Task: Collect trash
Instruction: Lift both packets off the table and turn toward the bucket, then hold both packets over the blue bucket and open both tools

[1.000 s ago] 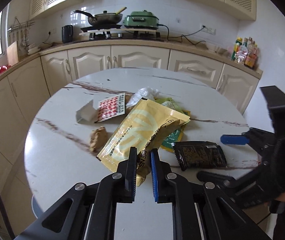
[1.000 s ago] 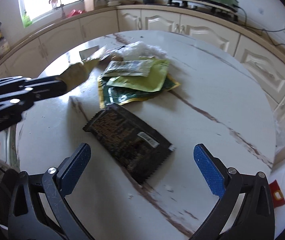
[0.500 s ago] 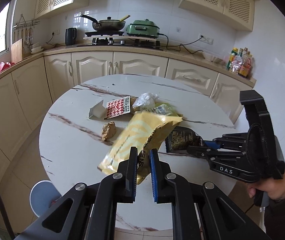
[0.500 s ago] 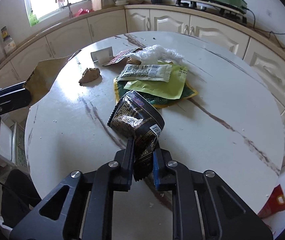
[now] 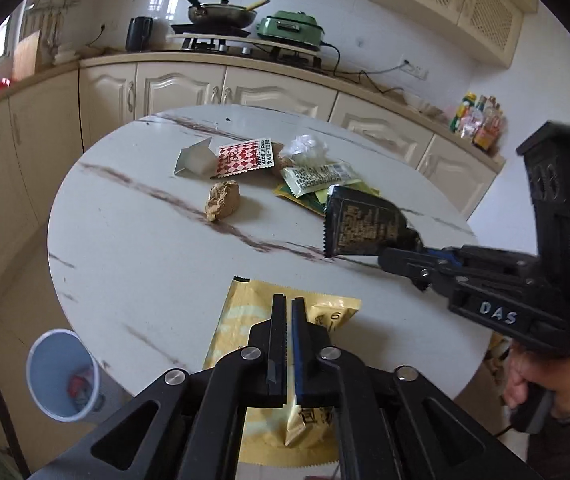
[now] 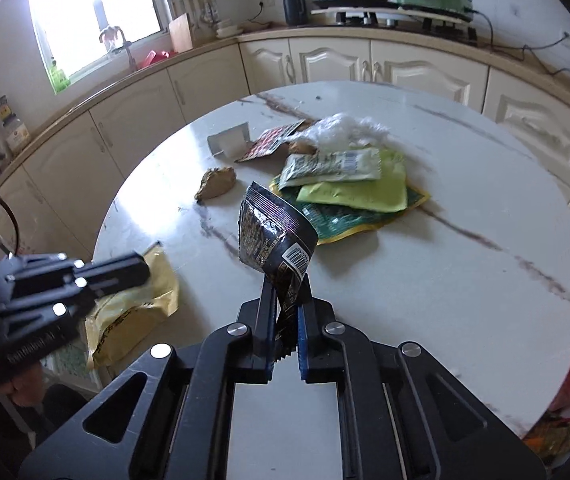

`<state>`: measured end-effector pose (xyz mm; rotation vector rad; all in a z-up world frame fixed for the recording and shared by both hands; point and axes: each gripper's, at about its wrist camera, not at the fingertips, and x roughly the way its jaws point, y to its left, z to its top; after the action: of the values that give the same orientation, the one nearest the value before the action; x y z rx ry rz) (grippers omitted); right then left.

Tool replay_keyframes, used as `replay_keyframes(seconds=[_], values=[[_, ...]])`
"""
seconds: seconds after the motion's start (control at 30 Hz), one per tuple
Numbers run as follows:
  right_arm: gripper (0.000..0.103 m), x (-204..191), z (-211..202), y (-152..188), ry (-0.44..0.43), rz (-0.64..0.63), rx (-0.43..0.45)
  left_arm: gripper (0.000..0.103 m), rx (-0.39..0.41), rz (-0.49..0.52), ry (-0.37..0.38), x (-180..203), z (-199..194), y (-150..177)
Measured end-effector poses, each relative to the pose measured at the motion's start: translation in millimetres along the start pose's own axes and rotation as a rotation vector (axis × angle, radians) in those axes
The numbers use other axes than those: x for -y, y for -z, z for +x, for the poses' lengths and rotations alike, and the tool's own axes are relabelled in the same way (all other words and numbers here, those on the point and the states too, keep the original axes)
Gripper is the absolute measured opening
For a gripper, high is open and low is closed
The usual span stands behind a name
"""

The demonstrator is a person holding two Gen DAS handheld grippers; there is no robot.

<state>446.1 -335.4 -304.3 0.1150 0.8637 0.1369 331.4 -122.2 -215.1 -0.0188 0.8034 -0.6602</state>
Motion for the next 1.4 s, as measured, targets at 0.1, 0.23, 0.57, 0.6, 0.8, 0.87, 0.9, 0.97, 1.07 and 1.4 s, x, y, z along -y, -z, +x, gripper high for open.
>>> replay_keyframes(seconds=[0.1,0.23,0.57,0.6,0.8,0.87,0.9,0.97,1.07,1.4], values=[[0.009,-1.2,-0.3,0.5,-0.002,0.004,0.010,0.022,0.019,0.030,0.013,1.5,-19.1,-0.7],[0.009,-7.5,-6.6,-0.2,-0.003,-0.002,0.028,0.053,0.022,0.042,0.037,9.1,-37.3,3.2],[0.009,-17.1,-10.5,9.0,-0.032,0.009,0.033,0.007,-0.046,0.141,-0.065,28.3,-14.2,3.3],[0.009,-18.0,-10.7,9.1,-0.033,0.010,0.035,0.006,-0.037,0.152,-0.080,29.9,-15.8,3.8],[0.009,-23.4,-14.7,7.8,-0.047,0.007,0.055,0.003,0.005,0.054,-0.011,19.6,-22.2,0.8],[0.009,-28.2,-16.4,4.7,-0.057,0.006,0.066,0.002,0.032,0.037,-0.014,12.4,-29.5,-3.0],[0.009,-31.1,-15.9,2.0,-0.061,0.004,0.066,0.002,0.042,0.032,-0.011,8.1,-33.8,-4.1],[0.009,-41.7,-17.3,-7.4,-0.076,-0.006,0.084,0.003,0.075,0.009,-0.022,-2.4,-47.9,-8.9],[0.009,-67.1,-14.8,-23.7,-0.112,-0.042,0.103,0.003,0.128,-0.017,-0.051,-27.5,-74.3,-11.3],[0.010,-220.3,66.8,-71.6,-0.328,-0.192,0.074,0.003,0.172,-0.179,-0.288,-174.5,-152.0,11.1]])
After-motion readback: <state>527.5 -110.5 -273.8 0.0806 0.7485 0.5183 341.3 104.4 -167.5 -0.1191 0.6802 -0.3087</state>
